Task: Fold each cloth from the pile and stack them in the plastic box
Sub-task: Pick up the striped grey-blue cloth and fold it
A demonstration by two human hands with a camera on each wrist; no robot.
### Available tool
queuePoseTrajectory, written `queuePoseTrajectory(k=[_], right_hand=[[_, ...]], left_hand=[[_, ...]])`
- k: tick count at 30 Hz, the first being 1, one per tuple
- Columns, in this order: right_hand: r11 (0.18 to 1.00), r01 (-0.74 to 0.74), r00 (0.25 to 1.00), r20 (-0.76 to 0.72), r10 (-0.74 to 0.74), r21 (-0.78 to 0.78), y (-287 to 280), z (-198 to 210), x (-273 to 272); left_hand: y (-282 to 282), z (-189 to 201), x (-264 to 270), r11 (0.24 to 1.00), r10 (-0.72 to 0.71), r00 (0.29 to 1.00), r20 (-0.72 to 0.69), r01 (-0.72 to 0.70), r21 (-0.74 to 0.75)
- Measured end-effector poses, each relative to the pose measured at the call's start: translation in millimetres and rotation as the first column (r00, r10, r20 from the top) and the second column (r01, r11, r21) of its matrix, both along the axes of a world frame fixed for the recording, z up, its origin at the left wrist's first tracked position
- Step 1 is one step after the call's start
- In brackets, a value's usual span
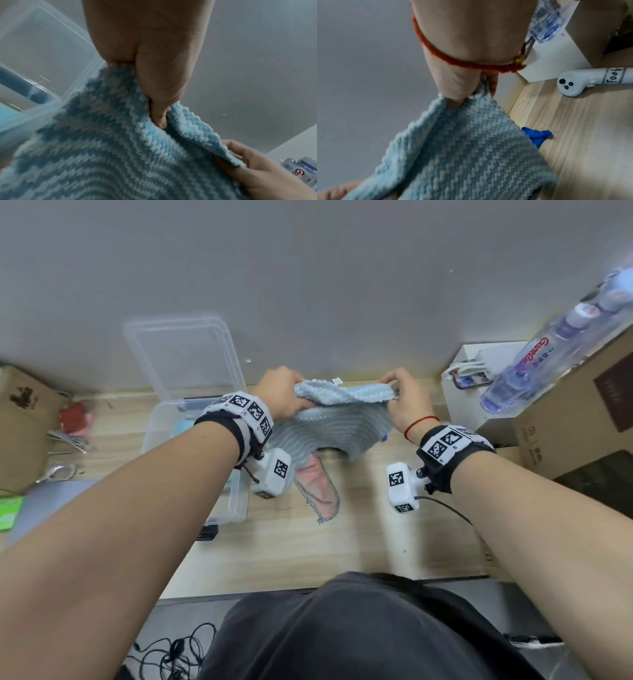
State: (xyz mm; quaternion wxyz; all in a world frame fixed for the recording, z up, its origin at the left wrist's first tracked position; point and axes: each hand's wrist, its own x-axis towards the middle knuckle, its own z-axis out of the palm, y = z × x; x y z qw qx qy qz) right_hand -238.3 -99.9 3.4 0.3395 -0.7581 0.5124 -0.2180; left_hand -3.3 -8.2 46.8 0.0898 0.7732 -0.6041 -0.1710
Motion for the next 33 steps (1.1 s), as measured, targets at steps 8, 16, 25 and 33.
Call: queuePoseTrajectory(k=[8, 16, 25, 33], right_hand=[[1.0, 0.017, 1.0, 0.002, -0.017, 0.0, 64.3, 9.1, -9.7], [0.991, 0.122, 0.992, -0.028, -0.12, 0.052, 131.1, -6.2, -45.4], [0.962, 0.267, 0.958, 0.099, -0.271, 0.047, 128.1, 28.9, -63.2], [0.951, 0.307, 0.917, 0.259, -0.304, 0.026, 112.2, 54.8, -61.3]], left_hand=[[80.5, -18.8, 0.3, 0.953, -0.11, 0.994, -0.024, 0.113, 0.281], [141.2, -32.6, -22.3, 0.969, -0.076, 0.955, -0.286, 0.139, 0.205], [143.8, 6.5, -37.6, 0.997, 0.023, 0.915, -0.403, 0.008, 0.074], [131.0, 31.0, -38.6, 0.987, 0.027, 0.881, -0.473, -0.1, -0.129]])
